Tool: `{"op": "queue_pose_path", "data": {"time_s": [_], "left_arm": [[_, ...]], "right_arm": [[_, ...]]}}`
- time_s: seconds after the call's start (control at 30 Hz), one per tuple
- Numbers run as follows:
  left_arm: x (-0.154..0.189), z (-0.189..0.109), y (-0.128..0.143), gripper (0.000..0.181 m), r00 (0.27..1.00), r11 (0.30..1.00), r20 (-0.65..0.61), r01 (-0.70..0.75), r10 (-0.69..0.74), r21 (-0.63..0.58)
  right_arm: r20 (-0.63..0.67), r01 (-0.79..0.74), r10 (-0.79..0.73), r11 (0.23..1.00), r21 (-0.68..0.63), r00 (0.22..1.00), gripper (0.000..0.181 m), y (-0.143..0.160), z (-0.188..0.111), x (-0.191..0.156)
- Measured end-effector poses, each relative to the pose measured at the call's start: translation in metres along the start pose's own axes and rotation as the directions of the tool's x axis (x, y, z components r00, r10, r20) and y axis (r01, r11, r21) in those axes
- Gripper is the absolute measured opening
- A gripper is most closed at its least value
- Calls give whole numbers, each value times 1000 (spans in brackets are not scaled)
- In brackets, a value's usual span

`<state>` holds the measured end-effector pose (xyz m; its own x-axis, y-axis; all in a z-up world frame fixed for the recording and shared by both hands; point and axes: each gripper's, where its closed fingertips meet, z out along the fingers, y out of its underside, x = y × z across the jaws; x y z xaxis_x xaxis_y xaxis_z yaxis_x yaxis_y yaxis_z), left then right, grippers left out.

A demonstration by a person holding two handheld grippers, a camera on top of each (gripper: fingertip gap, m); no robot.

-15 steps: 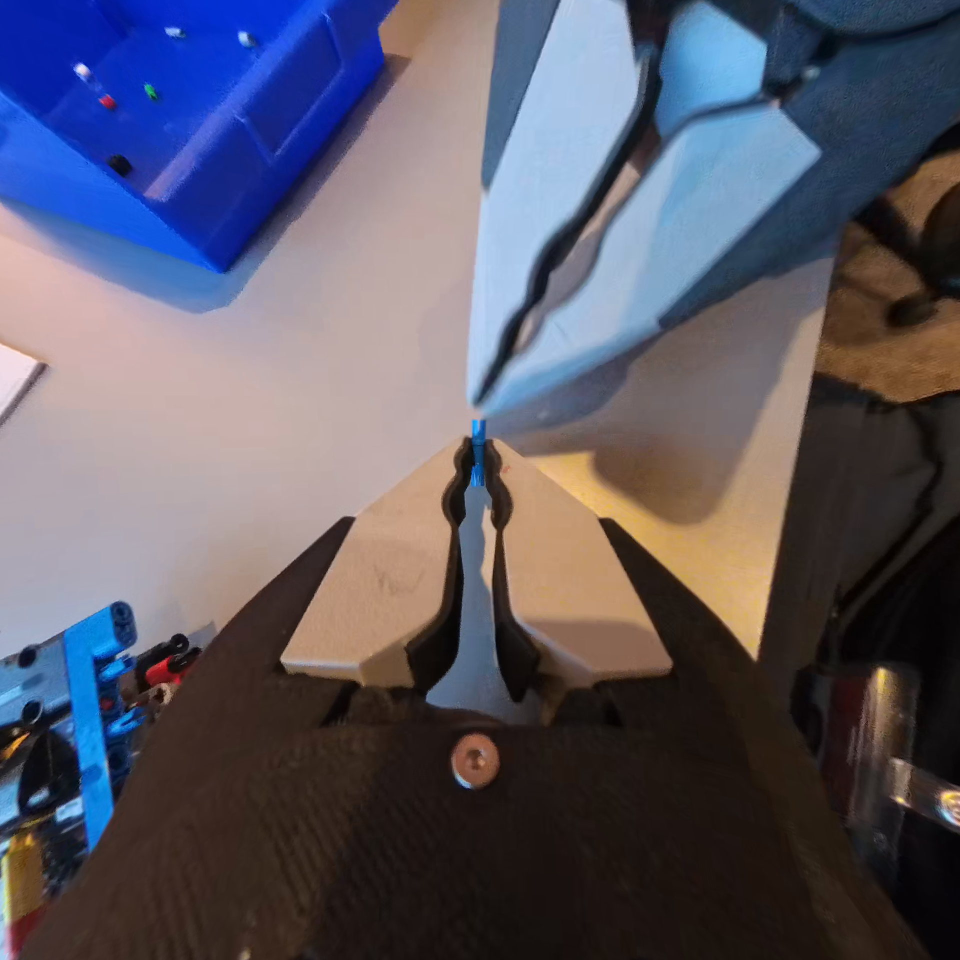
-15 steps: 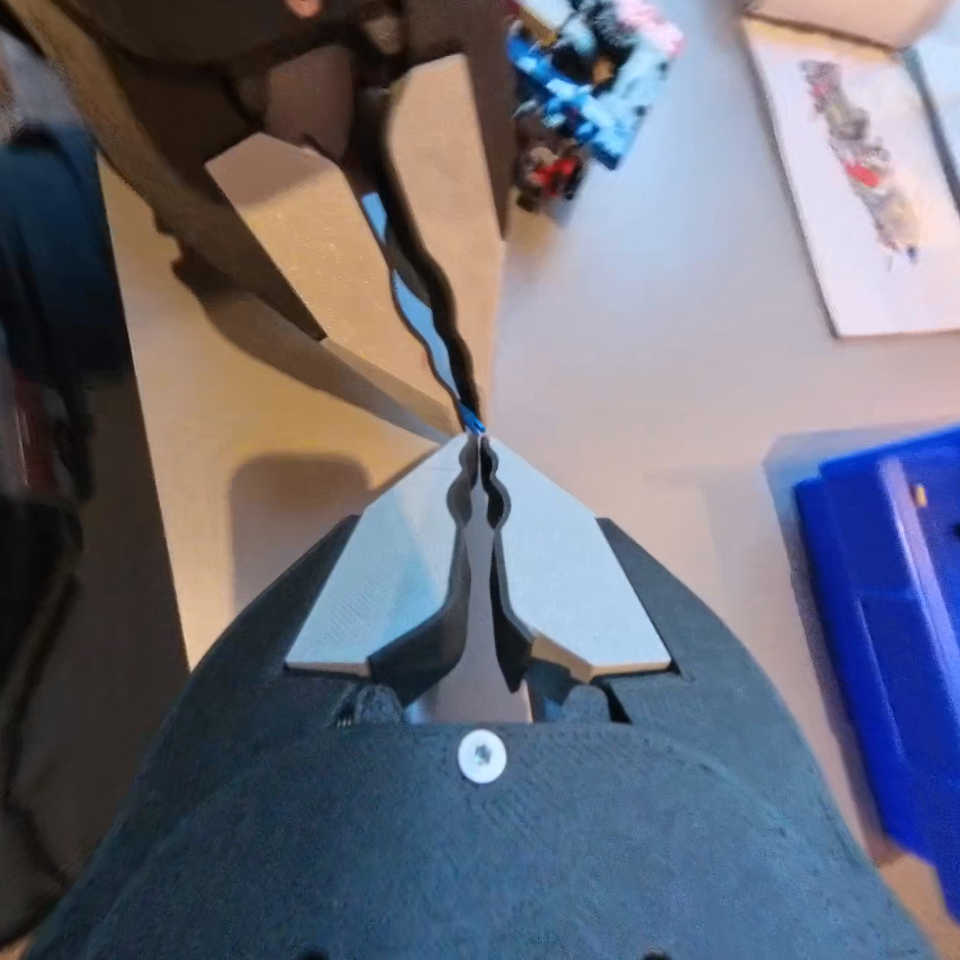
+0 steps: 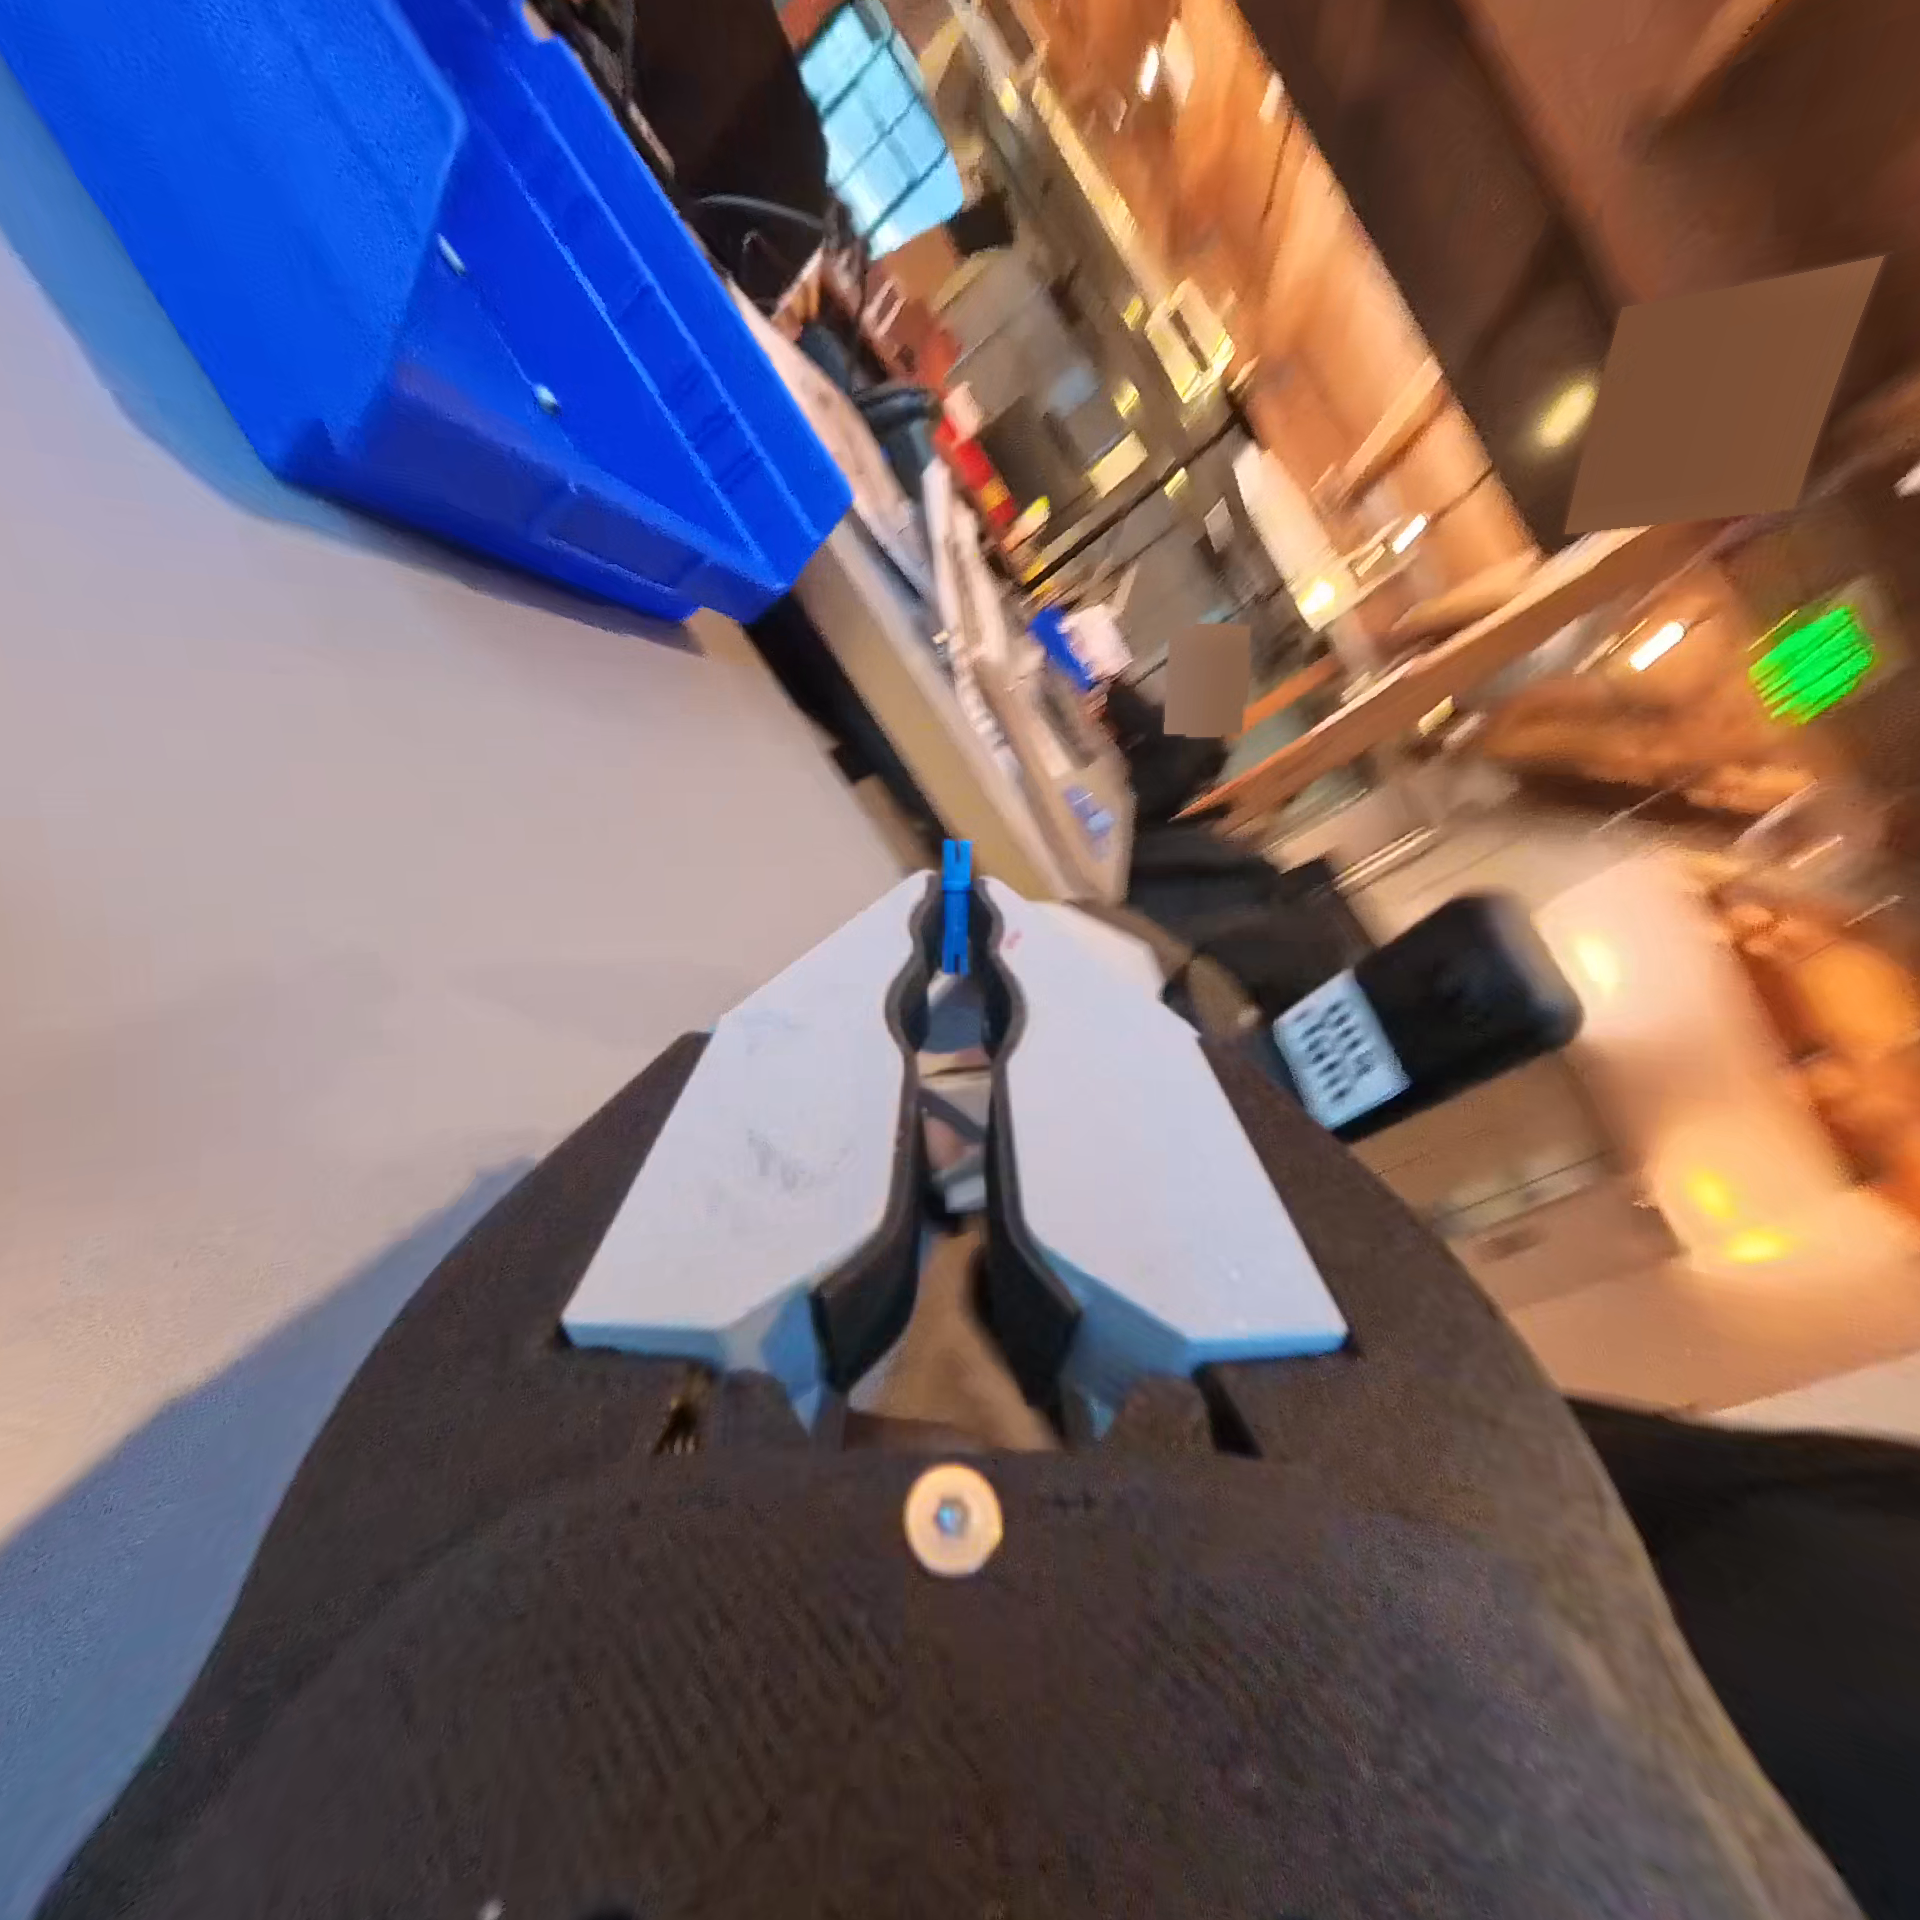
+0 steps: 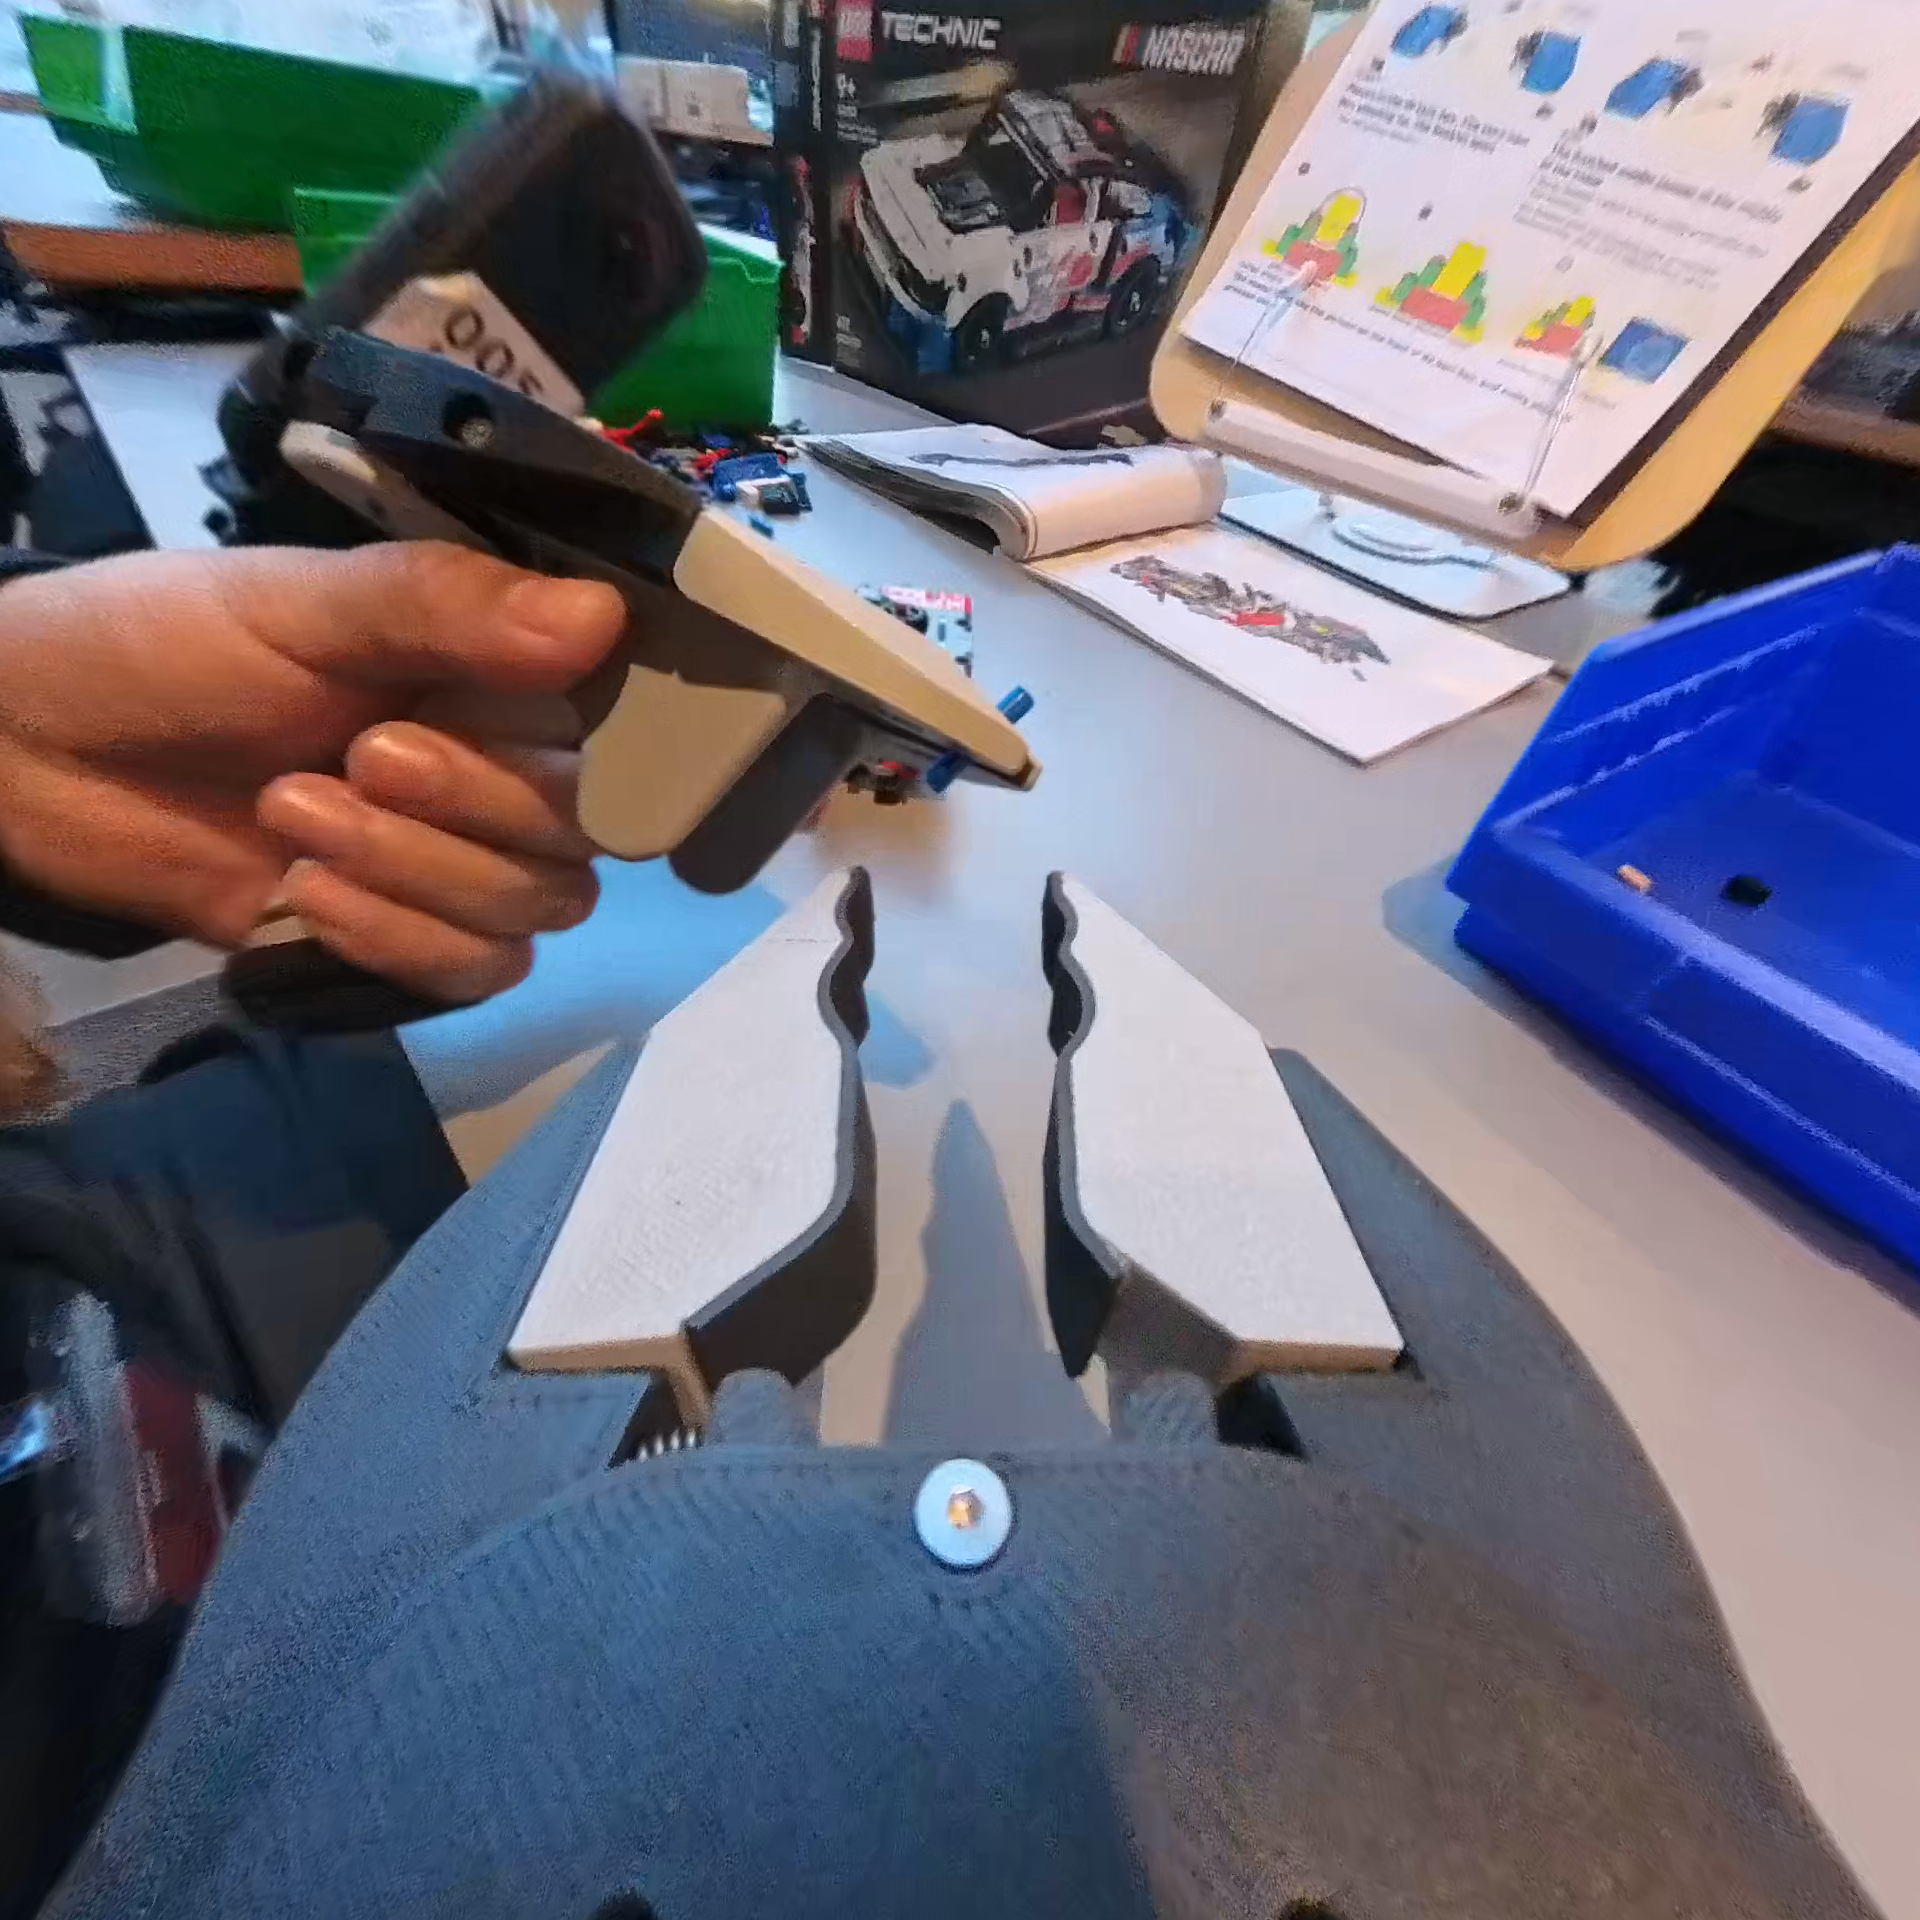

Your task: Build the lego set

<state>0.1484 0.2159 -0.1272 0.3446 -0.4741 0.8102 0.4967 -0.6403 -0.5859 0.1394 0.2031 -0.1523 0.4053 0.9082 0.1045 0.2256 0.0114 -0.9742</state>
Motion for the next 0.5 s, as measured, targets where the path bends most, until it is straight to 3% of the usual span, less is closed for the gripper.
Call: {"op": "queue_pose_path", "data": {"time_s": [0.07, 0.13, 0.3, 0.43, 0.5], "left_arm": [[-1, -3, 2, 1, 978, 979, -61, 201, -198, 41], [-4, -7, 1, 1, 953, 952, -98, 294, -285, 87], [-6, -13, 0, 1, 957, 948, -83, 288, -279, 135], [-6, -14, -3, 2, 954, 933, -88, 300, -288, 197], [-7, -14, -1, 2, 958, 926, -72, 288, -279, 243]], "right_arm": [[5, 21, -21, 1000, 10, 1000, 28, -6, 6, -8], [-16, 37, -37, 999, 4, 999, 24, -8, 10, -9], [-65, 66, -66, 998, -6, 996, 9, -10, 13, -7], [-83, 61, -60, 998, 12, 995, 15, -12, 13, -10], [-101, 79, -77, 997, 8, 992, 8, -11, 14, -9]]}}
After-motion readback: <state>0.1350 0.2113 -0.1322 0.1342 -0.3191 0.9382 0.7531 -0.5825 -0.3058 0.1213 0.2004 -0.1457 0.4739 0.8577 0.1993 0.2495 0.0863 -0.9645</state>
